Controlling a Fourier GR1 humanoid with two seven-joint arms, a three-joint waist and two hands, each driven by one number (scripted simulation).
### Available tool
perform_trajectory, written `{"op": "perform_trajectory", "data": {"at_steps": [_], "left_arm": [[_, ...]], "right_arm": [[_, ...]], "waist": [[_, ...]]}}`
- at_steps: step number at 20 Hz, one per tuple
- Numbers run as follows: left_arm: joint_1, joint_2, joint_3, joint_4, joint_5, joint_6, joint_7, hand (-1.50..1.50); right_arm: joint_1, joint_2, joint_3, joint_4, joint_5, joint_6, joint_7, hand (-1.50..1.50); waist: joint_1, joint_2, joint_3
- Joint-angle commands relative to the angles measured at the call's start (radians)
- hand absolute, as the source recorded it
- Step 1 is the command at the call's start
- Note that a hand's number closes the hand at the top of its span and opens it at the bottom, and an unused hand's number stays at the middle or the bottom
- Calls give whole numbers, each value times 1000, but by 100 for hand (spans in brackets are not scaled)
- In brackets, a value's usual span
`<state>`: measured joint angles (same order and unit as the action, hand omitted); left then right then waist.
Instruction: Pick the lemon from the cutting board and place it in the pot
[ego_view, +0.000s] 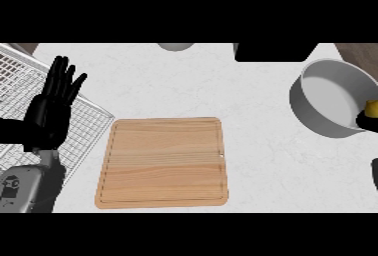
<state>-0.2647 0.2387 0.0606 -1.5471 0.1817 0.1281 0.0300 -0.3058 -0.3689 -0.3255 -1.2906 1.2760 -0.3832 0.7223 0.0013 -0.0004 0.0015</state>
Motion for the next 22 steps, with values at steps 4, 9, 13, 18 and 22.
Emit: {"op": "perform_trajectory", "data": {"at_steps": [4,9,13,18,22], "left_arm": [[-7,-14,13,55,-14,3,-42,0],[11,-19,-6,-7,-23,5,5,0],[-13,-26,14,34,-18,-2,-15,0],[14,-9,20,-39,-15,2,34,0],[-4,-2,51,79,-14,-22,-36,0]], "right_arm": [[-32,4,-144,177,-320,-20,-163,-150],[-116,-53,-143,351,-426,17,-373,-150],[-109,-7,-159,397,-464,-152,-520,-150],[-128,25,-220,259,-602,-186,-551,-150],[-84,61,-267,117,-697,-197,-518,-150]], "waist": [[-4,5,0],[10,3,0],[6,4,0],[5,-2,0],[-17,-1,-2]]}}
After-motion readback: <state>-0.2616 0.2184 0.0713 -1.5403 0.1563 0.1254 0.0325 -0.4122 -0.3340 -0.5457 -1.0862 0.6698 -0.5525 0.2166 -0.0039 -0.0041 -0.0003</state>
